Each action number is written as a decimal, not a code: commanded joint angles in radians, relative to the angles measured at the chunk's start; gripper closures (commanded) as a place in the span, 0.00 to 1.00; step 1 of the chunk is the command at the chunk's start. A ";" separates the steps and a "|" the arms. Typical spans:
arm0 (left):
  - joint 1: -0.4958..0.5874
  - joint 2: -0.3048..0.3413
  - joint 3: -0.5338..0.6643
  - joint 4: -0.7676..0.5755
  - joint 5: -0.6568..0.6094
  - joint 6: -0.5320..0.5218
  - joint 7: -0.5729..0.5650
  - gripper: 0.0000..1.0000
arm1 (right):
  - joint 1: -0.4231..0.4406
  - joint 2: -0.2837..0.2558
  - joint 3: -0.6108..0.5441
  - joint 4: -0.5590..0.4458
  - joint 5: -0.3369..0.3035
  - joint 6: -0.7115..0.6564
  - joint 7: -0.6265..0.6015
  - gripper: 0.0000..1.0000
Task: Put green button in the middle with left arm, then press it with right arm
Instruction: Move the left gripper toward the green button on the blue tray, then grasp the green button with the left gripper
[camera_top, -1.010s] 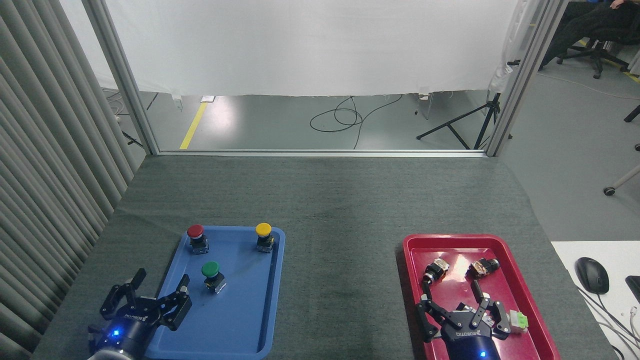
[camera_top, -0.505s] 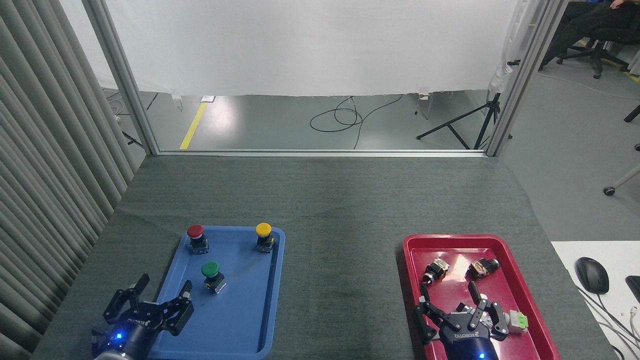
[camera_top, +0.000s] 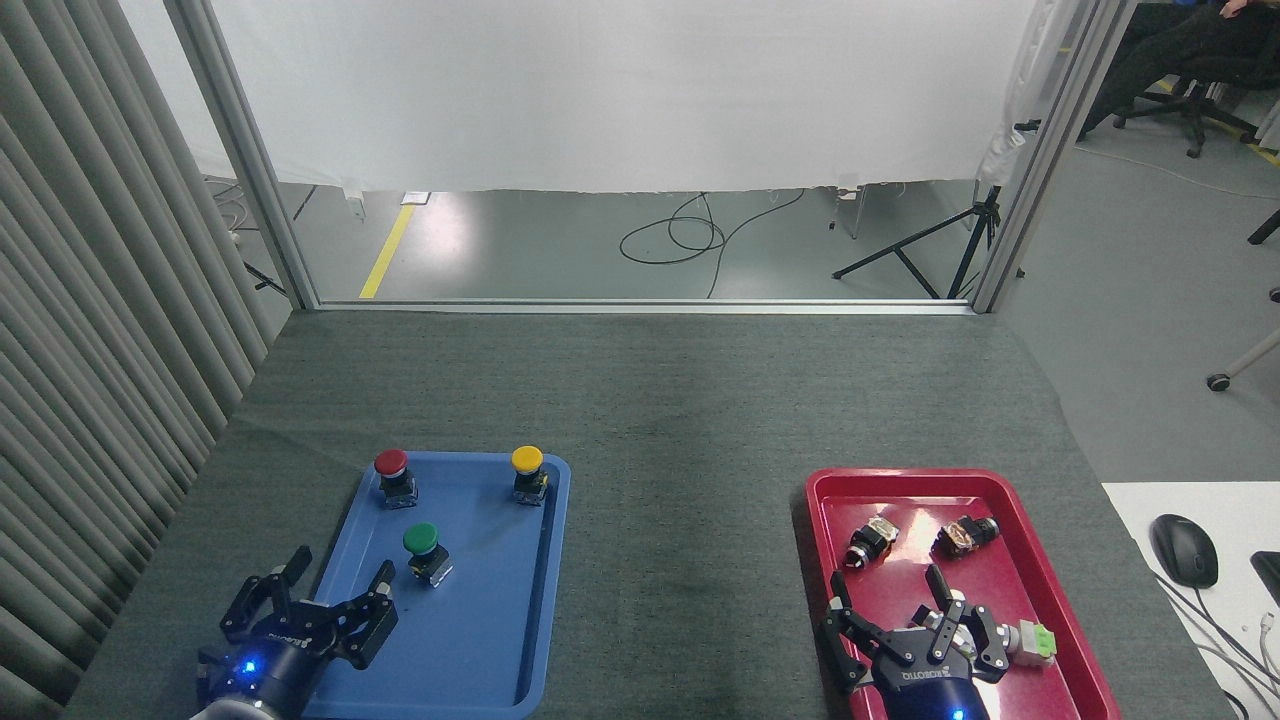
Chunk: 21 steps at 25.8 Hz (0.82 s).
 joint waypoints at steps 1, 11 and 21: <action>-0.009 0.004 -0.045 0.039 0.000 -0.007 0.002 0.01 | 0.001 -0.002 0.002 0.002 0.001 0.000 -0.001 0.00; -0.120 -0.001 -0.125 0.170 -0.002 -0.093 -0.003 0.01 | -0.009 0.000 -0.010 0.007 0.001 0.007 0.001 0.00; -0.275 0.008 -0.264 0.369 -0.003 -0.122 -0.004 0.02 | 0.000 -0.008 0.011 0.012 -0.002 0.008 -0.004 0.00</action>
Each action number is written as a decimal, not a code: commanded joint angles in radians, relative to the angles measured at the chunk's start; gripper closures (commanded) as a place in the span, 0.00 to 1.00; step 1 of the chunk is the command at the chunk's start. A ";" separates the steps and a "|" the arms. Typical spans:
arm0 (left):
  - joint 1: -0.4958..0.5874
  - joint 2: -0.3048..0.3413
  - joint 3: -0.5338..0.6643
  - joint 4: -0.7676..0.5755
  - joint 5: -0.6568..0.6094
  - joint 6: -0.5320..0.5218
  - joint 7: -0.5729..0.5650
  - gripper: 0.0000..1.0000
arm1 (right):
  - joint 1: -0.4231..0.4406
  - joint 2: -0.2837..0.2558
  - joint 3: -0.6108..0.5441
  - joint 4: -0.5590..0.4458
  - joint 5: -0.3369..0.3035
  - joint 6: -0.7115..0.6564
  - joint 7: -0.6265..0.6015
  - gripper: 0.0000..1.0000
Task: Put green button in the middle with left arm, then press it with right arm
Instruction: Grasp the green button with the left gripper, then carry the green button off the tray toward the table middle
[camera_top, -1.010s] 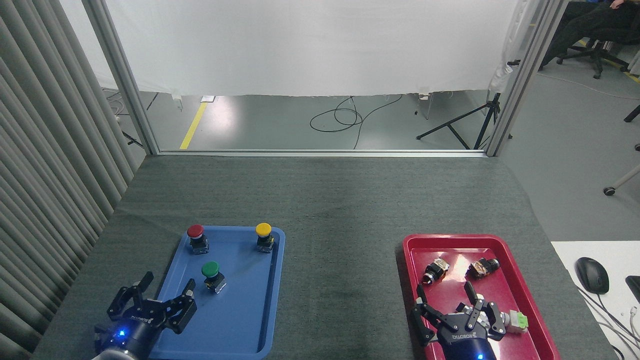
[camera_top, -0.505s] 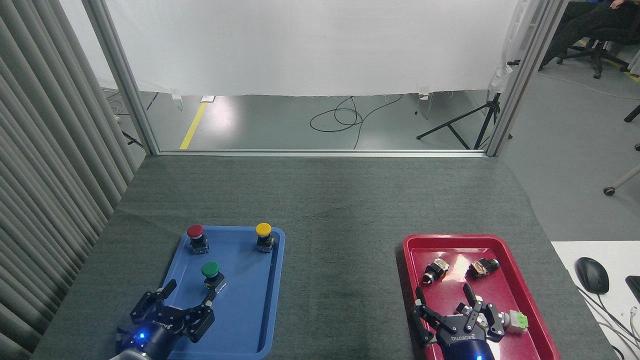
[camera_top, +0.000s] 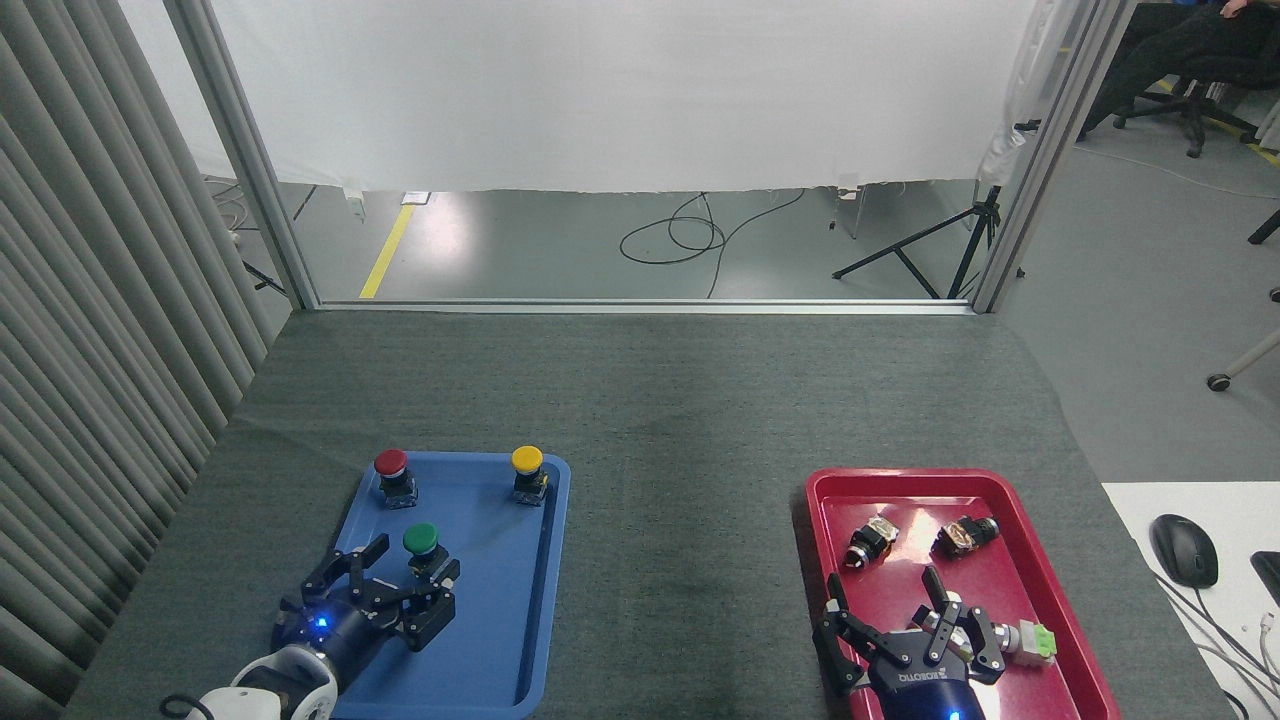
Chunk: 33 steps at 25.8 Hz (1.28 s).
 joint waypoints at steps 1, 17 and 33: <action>-0.048 -0.001 -0.060 0.067 0.000 -0.018 0.000 0.02 | -0.001 0.003 -0.007 0.004 0.002 -0.008 -0.001 0.00; -0.065 0.003 -0.064 0.133 0.001 0.034 0.016 0.94 | 0.003 0.015 -0.007 0.016 -0.012 0.018 0.005 0.00; -0.116 -0.196 -0.264 -0.005 -0.055 -0.098 -0.029 1.00 | 0.021 0.012 0.016 0.026 -0.007 0.007 -0.004 0.00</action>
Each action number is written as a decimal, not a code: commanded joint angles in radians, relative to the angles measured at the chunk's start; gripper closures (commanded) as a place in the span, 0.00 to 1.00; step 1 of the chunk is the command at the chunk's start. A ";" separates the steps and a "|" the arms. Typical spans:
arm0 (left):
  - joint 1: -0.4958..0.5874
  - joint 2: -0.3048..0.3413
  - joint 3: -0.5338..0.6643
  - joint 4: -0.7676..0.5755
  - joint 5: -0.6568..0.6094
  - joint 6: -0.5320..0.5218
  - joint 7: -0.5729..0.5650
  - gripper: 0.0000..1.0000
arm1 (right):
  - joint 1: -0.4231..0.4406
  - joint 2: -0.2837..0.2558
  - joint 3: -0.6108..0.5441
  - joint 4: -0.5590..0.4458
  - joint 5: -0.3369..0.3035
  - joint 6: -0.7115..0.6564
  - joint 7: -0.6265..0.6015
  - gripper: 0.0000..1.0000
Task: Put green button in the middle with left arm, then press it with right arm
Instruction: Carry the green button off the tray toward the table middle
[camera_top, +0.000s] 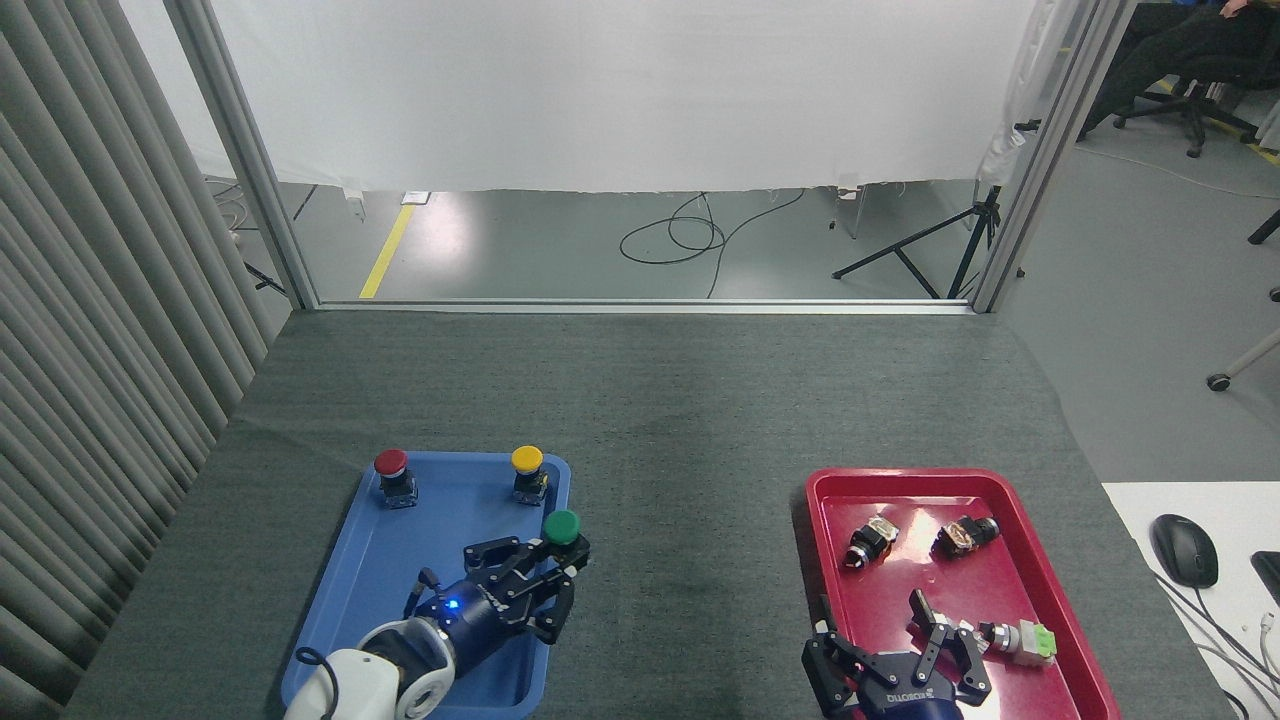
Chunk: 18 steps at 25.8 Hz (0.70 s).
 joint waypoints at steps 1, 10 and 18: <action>-0.028 -0.089 -0.044 0.026 -0.059 0.013 -0.026 1.00 | -0.002 -0.001 -0.001 -0.001 0.001 -0.003 -0.003 0.00; -0.064 -0.206 -0.051 0.192 -0.137 0.092 -0.018 1.00 | -0.002 0.007 -0.006 0.019 0.004 -0.003 -0.003 0.00; -0.064 -0.223 -0.064 0.199 -0.137 0.132 -0.006 0.66 | -0.031 -0.001 0.016 0.024 0.005 -0.003 -0.003 0.00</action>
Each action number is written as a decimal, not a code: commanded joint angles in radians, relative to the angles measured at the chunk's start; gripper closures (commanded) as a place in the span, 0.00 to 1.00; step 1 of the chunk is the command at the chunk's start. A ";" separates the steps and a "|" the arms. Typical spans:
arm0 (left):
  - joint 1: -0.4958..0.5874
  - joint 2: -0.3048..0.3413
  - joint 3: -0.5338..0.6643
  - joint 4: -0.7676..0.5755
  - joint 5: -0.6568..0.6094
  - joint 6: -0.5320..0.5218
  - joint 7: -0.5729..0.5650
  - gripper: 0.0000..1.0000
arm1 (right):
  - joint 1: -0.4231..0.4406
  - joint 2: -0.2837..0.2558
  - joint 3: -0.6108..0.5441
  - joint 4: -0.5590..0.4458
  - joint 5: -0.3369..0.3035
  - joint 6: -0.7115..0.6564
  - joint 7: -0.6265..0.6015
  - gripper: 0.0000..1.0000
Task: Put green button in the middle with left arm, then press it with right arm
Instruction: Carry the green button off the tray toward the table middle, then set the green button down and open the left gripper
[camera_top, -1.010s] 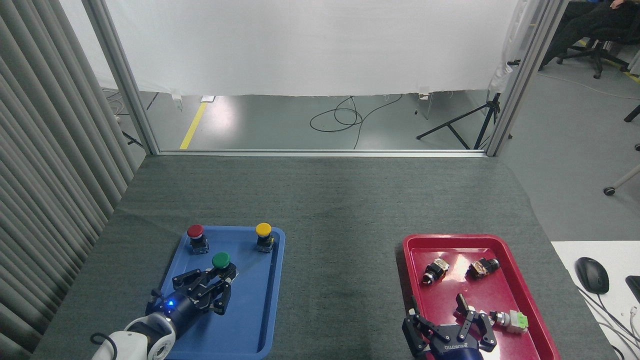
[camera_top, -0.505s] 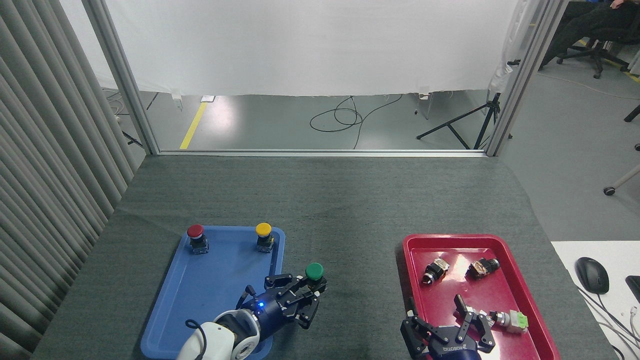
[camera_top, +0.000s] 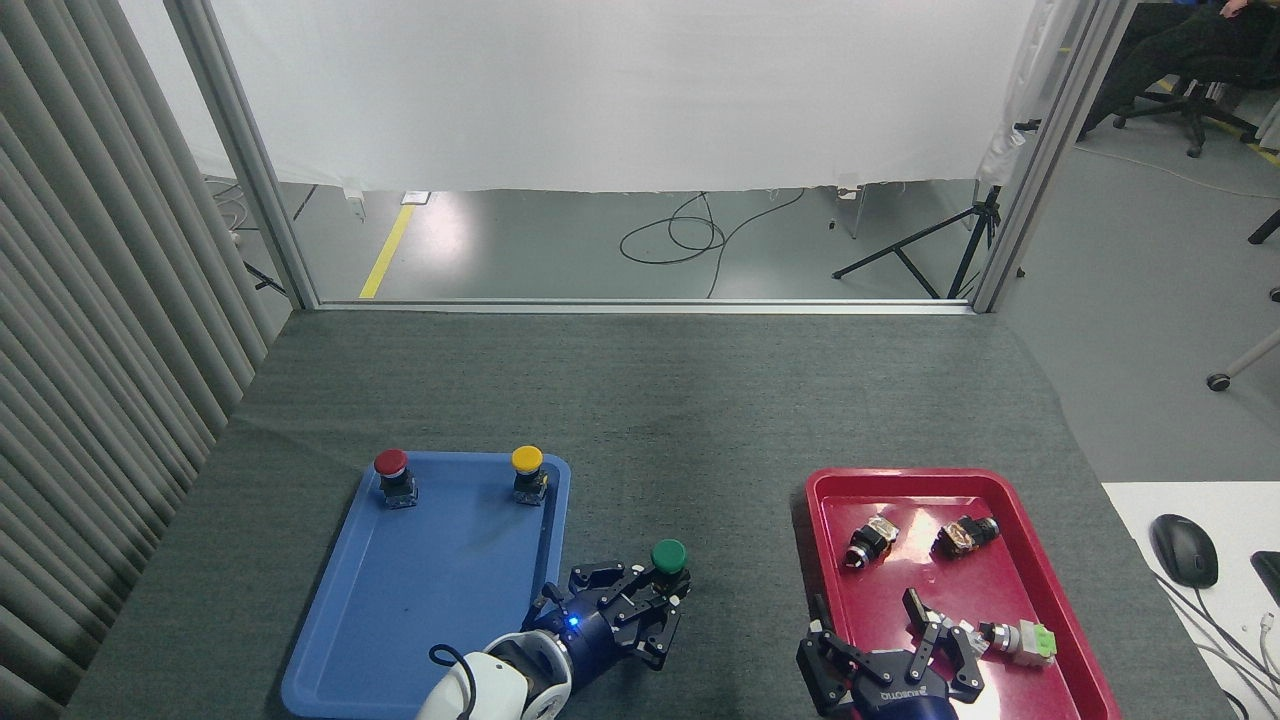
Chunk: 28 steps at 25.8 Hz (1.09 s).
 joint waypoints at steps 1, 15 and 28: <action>0.001 -0.007 -0.005 0.014 0.001 0.037 0.006 0.49 | -0.018 -0.003 0.010 0.001 0.000 0.003 0.000 0.00; 0.131 0.102 0.010 -0.258 0.015 0.047 0.000 0.01 | -0.018 0.009 0.008 0.003 0.005 0.003 0.003 0.00; 0.575 0.261 0.518 -0.785 0.028 0.195 0.075 0.01 | -0.126 0.044 0.205 0.081 0.098 0.000 0.069 1.00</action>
